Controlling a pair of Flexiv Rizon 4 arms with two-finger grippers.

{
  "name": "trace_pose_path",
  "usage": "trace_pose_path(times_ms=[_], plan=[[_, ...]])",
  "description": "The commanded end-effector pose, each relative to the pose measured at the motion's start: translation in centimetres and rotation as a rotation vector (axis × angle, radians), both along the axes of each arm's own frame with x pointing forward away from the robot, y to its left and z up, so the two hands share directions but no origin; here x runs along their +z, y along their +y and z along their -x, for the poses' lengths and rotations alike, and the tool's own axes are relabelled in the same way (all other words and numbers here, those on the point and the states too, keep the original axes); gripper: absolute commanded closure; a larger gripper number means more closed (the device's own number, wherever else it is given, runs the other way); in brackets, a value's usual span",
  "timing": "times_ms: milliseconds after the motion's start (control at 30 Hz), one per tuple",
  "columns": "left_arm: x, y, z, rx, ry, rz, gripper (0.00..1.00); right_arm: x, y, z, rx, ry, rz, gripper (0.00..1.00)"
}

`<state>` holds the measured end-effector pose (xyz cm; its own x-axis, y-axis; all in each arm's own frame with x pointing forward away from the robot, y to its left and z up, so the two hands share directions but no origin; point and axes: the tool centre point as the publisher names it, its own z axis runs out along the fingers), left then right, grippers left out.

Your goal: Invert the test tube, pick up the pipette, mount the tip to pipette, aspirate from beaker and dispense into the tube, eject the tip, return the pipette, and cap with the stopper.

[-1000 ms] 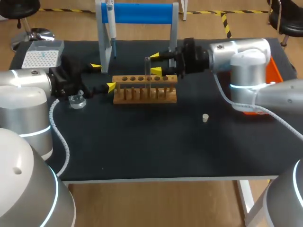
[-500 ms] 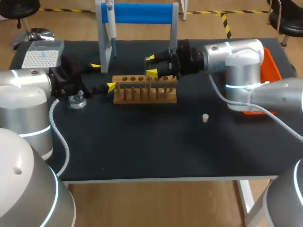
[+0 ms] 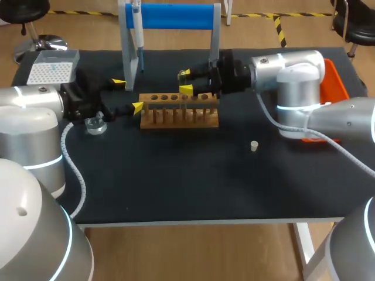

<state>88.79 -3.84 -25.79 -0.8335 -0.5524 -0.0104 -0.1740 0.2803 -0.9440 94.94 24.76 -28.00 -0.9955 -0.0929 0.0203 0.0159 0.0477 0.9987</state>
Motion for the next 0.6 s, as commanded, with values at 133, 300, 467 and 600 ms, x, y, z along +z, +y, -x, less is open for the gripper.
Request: trace_pose_path(times_ms=[133, 300, 467, 600], plan=[[-0.1, -0.03, 0.08, 0.003, -0.004, 0.002, 0.0, -0.16, 0.45, 0.04, -0.004, -0.001, 0.003, 0.47], [-0.1, -0.03, 0.08, 0.003, -0.004, 0.002, 0.0, -0.18, 0.55, 0.04, -0.009, 0.003, 0.0, 0.49], [-0.1, -0.03, 0.08, 0.003, -0.004, 0.002, 0.0, -0.28, 0.83, 0.17, -0.005, 0.007, -0.002, 0.53], [-0.1, -0.03, 0.08, 0.003, -0.004, 0.002, 0.0, -0.29, 0.89, 0.2, -0.005, 0.008, -0.006, 0.86]])
